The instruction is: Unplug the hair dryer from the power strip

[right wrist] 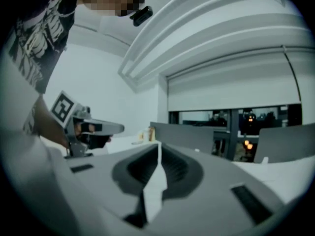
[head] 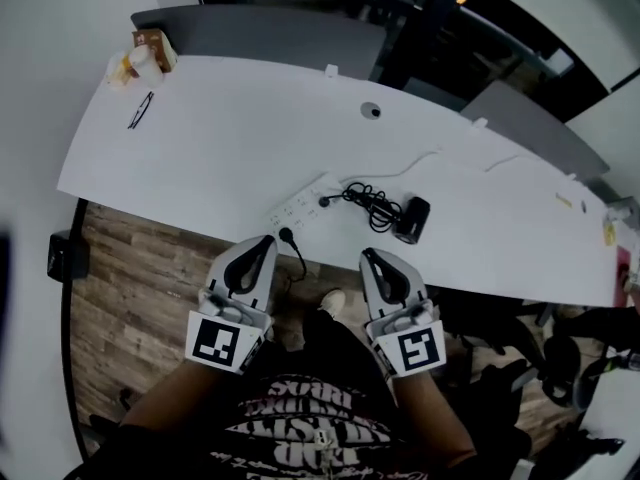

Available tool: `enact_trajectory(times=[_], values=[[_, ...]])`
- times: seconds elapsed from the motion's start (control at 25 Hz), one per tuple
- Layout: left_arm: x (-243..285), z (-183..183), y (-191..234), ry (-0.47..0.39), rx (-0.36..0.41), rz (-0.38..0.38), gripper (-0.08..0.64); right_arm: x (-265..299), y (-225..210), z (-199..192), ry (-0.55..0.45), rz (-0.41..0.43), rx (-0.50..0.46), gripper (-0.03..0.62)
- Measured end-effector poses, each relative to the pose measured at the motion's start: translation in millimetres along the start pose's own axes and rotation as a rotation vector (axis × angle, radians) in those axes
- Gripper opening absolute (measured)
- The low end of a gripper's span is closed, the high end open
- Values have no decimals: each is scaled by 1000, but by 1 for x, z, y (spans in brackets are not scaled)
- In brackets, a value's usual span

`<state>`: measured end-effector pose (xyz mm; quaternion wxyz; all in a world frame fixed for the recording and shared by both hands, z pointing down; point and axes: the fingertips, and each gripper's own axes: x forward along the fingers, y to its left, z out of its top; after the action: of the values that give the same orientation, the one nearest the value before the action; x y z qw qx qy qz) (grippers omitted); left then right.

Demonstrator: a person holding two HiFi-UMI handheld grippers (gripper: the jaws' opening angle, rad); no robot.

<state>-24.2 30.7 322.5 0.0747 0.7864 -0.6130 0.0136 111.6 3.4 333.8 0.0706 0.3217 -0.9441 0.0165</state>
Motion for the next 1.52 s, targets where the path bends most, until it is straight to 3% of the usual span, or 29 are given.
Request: enact_trajectory(times=[0.48, 0.68, 0.8, 1.04, 1.12, 1.2, 1.36, 1.52], values=[[33, -9, -2, 53, 16, 186, 29, 41, -25, -30, 48, 267, 34, 40], [32, -28, 6, 97, 42, 232, 29, 49, -18, -69, 138, 332, 69, 40], [41, -44, 16, 128, 62, 244, 29, 64, -20, -101, 191, 325, 122, 41], [88, -107, 31, 253, 51, 172, 29, 106, -24, -166, 317, 264, 180, 51], [109, -135, 41, 316, 50, 143, 29, 121, -22, -189, 367, 261, 250, 169], [128, -166, 50, 392, 40, 107, 29, 132, -24, -206, 394, 233, 317, 175], [158, -225, 54, 528, 35, -4, 29, 153, -33, -215, 352, 155, 386, 175], [171, -260, 48, 631, 74, -132, 29, 173, -33, -212, 292, 92, 424, 173]])
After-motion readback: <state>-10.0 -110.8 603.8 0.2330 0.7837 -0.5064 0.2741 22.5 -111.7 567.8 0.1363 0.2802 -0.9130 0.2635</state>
